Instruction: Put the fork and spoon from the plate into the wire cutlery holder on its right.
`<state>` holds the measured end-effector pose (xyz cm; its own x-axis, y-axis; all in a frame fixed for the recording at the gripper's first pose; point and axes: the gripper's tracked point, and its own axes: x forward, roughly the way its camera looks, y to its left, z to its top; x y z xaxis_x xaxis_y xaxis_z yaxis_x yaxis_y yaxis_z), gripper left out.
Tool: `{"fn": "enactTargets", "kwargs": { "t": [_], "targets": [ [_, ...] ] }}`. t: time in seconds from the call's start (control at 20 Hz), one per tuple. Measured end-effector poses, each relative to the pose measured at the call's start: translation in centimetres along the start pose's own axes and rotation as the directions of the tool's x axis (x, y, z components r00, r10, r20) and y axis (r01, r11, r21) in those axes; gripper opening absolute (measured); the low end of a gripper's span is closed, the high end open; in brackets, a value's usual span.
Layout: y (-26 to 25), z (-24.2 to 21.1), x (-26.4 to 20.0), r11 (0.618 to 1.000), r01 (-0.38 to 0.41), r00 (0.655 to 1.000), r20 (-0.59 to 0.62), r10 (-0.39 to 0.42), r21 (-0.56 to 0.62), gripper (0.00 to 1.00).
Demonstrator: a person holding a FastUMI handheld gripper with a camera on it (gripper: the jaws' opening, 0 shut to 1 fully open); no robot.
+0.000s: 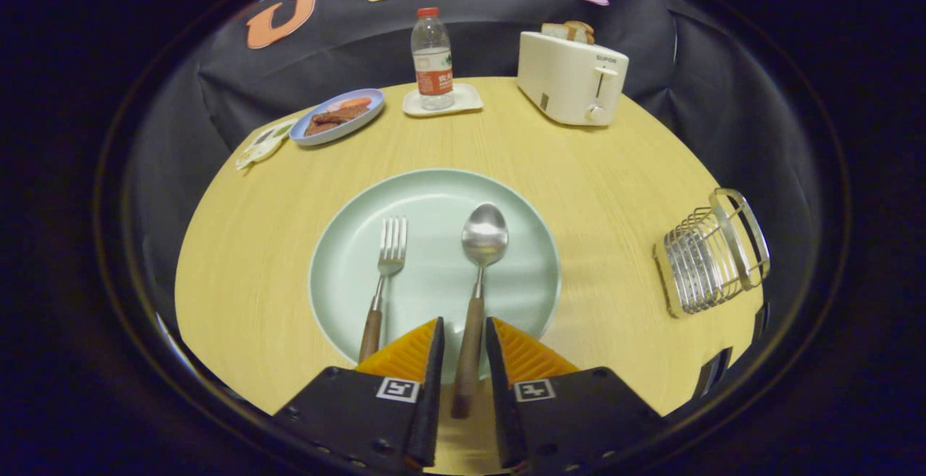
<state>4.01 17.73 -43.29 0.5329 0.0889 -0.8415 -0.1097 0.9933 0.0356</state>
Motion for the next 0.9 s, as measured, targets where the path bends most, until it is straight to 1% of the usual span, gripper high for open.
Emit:
{"fn": "enactTargets", "kwargs": {
  "t": [0.05, 0.1, 0.15, 0.25, 0.35, 0.4, 0.45, 0.65, 0.9],
  "targets": [
    [0.0, -0.1, 0.3, 1.0, -0.006, 1.0, -0.005, 0.006, -0.005, 0.19],
    [0.1, -0.2, -0.1, 1.0, -0.022, 1.0, -0.015, 0.022, -0.013, 0.19],
    [-0.3, -0.3, 0.3, 1.0, -0.012, 1.0, -0.016, 0.011, -0.022, 0.2],
    [-0.5, -0.1, -0.6, 0.999, -0.042, 0.999, -0.004, 0.042, -0.034, 0.07],
    [-0.7, -0.3, -1.1, 0.995, -0.079, 0.997, -0.02, 0.078, -0.059, 0.07],
    [-1.1, -0.3, -1.4, 0.994, -0.083, 0.996, -0.024, 0.081, -0.076, 0.07],
    [-1.5, -0.3, -1.8, 0.992, -0.092, 0.996, -0.027, 0.09, -0.089, 0.01],
    [-3.0, -0.1, -3.7, 0.984, -0.139, 0.99, -0.024, 0.137, -0.108, 0.01],
    [-6.3, 0.8, -6.9, 0.979, -0.16, 0.987, 0.003, 0.161, -0.127, 0.01]
  ]
}}
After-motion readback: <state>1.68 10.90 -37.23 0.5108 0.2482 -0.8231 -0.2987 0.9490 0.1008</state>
